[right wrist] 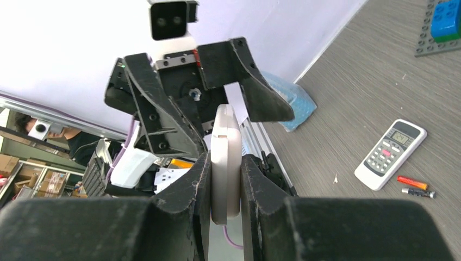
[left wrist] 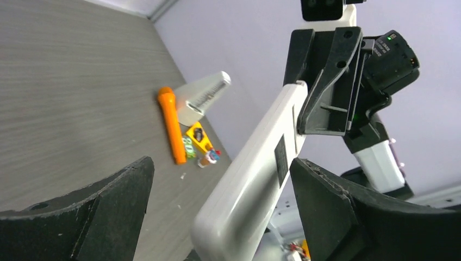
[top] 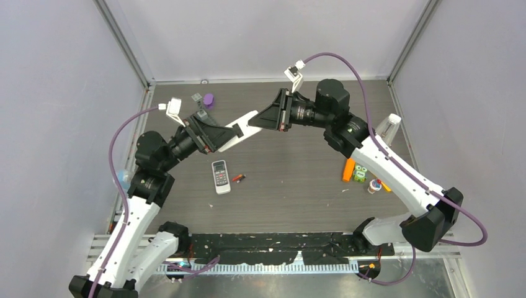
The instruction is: Load the batteries into the remote control
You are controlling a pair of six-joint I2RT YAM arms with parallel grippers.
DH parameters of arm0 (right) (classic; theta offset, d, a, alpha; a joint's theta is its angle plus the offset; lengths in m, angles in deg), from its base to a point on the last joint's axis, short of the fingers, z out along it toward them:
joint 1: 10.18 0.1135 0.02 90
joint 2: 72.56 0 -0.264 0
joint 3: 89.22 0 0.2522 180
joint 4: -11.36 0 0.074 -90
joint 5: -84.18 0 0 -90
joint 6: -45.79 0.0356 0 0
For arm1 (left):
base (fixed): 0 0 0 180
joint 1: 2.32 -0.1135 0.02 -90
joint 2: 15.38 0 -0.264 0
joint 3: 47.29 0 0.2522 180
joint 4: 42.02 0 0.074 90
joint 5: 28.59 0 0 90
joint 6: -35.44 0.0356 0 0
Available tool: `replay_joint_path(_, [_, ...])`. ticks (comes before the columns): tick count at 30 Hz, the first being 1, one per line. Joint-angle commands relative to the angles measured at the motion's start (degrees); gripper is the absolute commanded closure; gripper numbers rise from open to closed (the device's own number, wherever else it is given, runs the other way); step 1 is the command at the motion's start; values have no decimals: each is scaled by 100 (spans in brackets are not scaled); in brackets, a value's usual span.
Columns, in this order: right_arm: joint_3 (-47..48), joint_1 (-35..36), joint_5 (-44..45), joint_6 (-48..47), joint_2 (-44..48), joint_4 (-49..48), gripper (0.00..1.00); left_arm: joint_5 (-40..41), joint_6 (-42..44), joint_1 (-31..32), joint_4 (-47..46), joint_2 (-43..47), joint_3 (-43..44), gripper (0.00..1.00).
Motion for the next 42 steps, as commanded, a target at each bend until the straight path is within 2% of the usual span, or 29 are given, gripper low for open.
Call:
replay_joint_path(1, [-165, -56, 134, 218, 362, -871, 95, -511, -1228, -43, -1545, 77, -248, 3])
replay_joint_path(7, [-582, -53, 203, 689, 414, -1730, 95, -457, -2450, -37, -3166, -80, -736, 9])
replay_joint_path(12, [-764, -54, 295, 865, 384, -2040, 95, -528, -2475, 16, -3311, -208, -701, 19])
replay_joint_path(15, [-830, -54, 348, 884, 375, -2108, 95, -500, -2370, 19, -3244, -197, -719, 29])
replay_joint_path(20, [-954, -54, 397, 971, 345, -2220, 95, -486, -2222, 19, -3122, -249, -720, 55])
replay_joint_path(24, [-1007, -58, 435, 1014, 326, -2261, 95, -507, -2161, 19, -3117, -354, -717, 69])
replay_joint_path(28, [-1069, -66, 474, 1033, 277, -2251, 95, -555, -2111, 19, -3103, -448, -720, 100])
replay_joint_path(31, [-1200, -154, 557, 1024, 287, -2203, 93, -454, -1915, 19, -2859, -459, -719, 100])
replay_joint_path(35, [-1659, -402, 638, 1114, 360, -2495, 80, -300, -1387, 19, -1867, -501, -524, 100])
replay_joint_path(42, [-2140, -610, 582, 1155, 247, -2918, 65, -281, -1331, 19, -1382, -854, -406, 100])
